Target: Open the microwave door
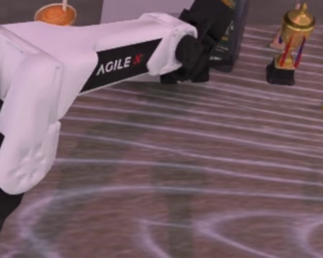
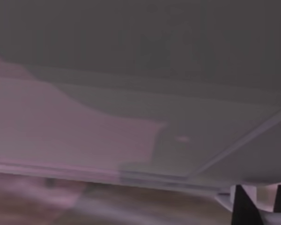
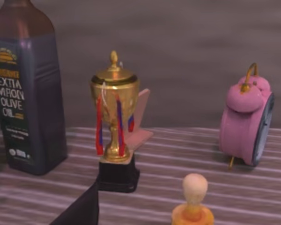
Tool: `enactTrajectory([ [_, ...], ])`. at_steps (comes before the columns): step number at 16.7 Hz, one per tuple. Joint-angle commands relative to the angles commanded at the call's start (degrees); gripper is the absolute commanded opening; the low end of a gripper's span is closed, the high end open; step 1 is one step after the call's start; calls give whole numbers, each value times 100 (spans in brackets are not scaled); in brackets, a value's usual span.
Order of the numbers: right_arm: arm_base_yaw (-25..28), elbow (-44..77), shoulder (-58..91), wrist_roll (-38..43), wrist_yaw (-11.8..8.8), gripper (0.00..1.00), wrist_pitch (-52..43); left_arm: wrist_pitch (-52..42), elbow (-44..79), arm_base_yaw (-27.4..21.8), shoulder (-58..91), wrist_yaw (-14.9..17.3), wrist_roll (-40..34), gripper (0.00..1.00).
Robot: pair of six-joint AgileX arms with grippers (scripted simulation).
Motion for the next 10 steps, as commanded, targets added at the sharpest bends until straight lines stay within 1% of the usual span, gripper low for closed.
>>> enactTrajectory([
  [6, 0, 0, 0, 0, 0, 100, 0, 0, 0, 0, 0, 0, 0, 0],
  [7, 0, 0, 0, 0, 0, 100, 0, 11, 4, -40, 46, 41, -28, 0],
  [10, 0, 0, 0, 0, 0, 100, 0, 120, -194, -8, -73, 64, 106, 0],
])
